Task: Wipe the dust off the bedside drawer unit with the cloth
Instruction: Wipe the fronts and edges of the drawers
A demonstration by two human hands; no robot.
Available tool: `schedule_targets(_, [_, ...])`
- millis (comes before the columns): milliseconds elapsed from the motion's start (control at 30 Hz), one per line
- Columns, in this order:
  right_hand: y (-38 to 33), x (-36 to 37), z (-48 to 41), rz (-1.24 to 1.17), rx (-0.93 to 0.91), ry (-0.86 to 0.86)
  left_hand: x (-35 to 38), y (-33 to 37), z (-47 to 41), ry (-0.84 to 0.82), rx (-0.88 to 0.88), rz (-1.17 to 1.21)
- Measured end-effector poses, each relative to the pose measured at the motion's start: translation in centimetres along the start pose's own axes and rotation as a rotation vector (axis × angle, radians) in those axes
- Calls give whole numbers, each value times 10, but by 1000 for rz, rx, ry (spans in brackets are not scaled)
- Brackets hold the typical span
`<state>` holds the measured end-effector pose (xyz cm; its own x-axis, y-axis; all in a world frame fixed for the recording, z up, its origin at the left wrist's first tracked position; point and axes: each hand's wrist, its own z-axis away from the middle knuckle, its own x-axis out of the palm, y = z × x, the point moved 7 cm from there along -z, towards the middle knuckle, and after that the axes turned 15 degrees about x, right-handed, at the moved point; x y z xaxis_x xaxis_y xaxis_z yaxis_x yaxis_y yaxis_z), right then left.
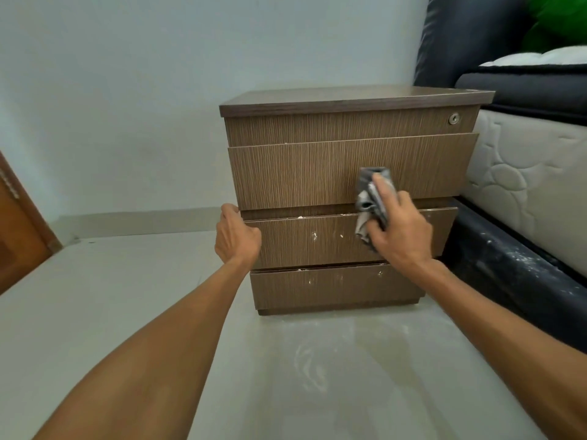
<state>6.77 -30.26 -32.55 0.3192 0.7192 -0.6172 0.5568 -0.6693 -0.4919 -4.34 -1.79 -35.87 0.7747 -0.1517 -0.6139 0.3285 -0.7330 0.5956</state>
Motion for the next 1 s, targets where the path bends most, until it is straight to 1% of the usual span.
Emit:
schedule_targets(167, [-90,41,12,27,-358,-120,-11,2,9,16,60,-37])
schedule_targets(233, [-113,60,16,56,-429,-168,-15,1,11,19,84,-47])
schedule_targets(367, [-145,92,24,155,-493,-205,-16,2,10,-9,178,-72])
schedule_targets(467, [-150,112,31,258,-480,-193,-16,3,9,-5,218,-93])
schedule_targets(533, [-149,117,36,272,-445,-158,-16,4,9,3,232,-114])
schedule_targets(667, [-140,120,38,335,-447,-101,-11,9,9,-35,328,-235])
schedule_targets(767, [-120,114,34,334,-425,-98,-7,17,11,-42,400,-299])
schedule_targets(900, [-86,93,24,324,-381,-74,4,38,16,-63,539,-337])
schedule_targets(1000, [-55,75,14,371,-342,-46,15,56,20,-91,598,-333])
